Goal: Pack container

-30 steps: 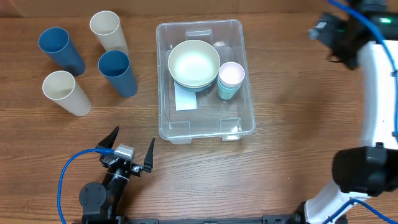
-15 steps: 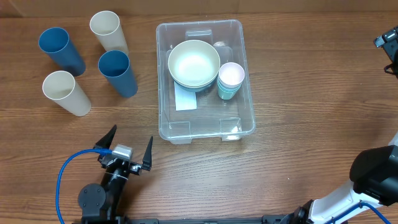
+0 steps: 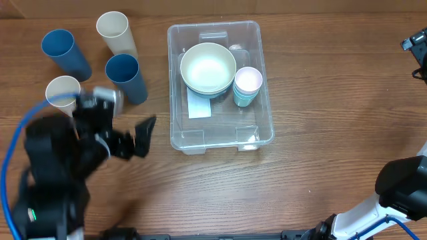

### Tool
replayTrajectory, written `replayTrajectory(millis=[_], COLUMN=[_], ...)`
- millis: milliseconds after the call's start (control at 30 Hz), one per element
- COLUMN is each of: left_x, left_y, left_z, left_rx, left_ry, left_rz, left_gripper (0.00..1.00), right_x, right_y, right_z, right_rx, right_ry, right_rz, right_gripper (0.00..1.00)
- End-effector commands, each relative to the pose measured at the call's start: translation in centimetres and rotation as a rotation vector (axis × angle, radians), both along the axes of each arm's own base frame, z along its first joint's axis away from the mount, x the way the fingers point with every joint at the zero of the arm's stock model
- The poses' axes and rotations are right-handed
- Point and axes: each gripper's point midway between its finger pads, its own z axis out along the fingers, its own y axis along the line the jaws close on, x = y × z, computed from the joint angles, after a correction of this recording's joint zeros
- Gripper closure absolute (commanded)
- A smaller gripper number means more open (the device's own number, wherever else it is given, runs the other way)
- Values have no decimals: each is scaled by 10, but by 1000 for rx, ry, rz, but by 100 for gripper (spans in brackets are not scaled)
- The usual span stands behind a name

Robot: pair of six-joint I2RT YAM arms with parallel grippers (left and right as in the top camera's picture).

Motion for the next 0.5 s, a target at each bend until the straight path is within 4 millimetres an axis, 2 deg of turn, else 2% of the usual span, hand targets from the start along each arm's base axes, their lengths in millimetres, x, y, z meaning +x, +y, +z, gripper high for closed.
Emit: replayTrajectory(millis=[0,100,233,300,333,400,467], left_x=[36,74,111,124,123,113,99], left_y=[-1,0,8,54,81,128,162], left_z=[15,-2,-25,-42,-51,-64,-70], left_rx=[-21,-69,-76,-144,-203,-341,-381], left_ry=[58,104,141,231,275,343,364], left_rz=[-14,13,50,366,543,785,904], left_gripper=[0,0,0,0,0,0,0], right_x=[-2,-2,-2,-2,-2,-2,-2], right_y=[-2,-2,-2,-2,-2,-2,-2], right_z=[19,19,19,19,19,19,19], right_rx=[-26,-26,-26,-26,-26,-26,-26], right_ry=[-45,-45,-45,-45,-45,-45,-45], right_rz=[-12,-13,-12,-13,-13,-13,-12], right_gripper=[0,0,0,0,0,0,0])
